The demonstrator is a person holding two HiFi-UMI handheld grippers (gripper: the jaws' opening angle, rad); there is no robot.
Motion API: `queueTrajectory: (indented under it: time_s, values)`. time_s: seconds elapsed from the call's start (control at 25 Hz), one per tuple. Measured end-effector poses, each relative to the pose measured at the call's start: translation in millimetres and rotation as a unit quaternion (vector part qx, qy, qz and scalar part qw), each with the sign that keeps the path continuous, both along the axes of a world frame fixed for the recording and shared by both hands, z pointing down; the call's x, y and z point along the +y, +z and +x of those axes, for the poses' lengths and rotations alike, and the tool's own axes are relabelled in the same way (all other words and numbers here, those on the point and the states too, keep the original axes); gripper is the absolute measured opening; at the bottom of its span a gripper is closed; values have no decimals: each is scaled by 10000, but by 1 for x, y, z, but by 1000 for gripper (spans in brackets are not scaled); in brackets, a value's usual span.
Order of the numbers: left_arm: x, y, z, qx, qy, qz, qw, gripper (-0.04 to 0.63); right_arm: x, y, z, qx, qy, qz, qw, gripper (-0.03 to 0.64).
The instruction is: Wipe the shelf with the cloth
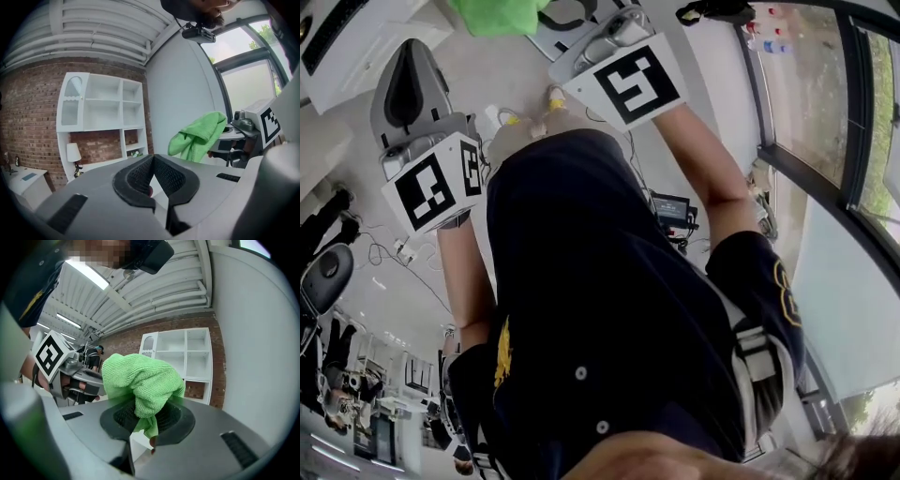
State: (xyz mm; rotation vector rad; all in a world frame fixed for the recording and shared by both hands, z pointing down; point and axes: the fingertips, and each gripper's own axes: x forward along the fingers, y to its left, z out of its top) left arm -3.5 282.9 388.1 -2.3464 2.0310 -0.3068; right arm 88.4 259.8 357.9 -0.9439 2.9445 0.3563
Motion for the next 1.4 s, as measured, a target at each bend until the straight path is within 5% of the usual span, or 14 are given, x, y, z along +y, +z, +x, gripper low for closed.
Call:
queueTrajectory:
  time_s: [0.68, 1.4]
  values:
    - [26, -13, -86, 223, 32, 324, 9992, 18, 34, -25, -109, -90, -130, 205, 9997, 64]
    - [14, -25, -122, 236, -68, 487, 9985, 18, 31, -36, -146, -206, -61, 204, 9996, 64]
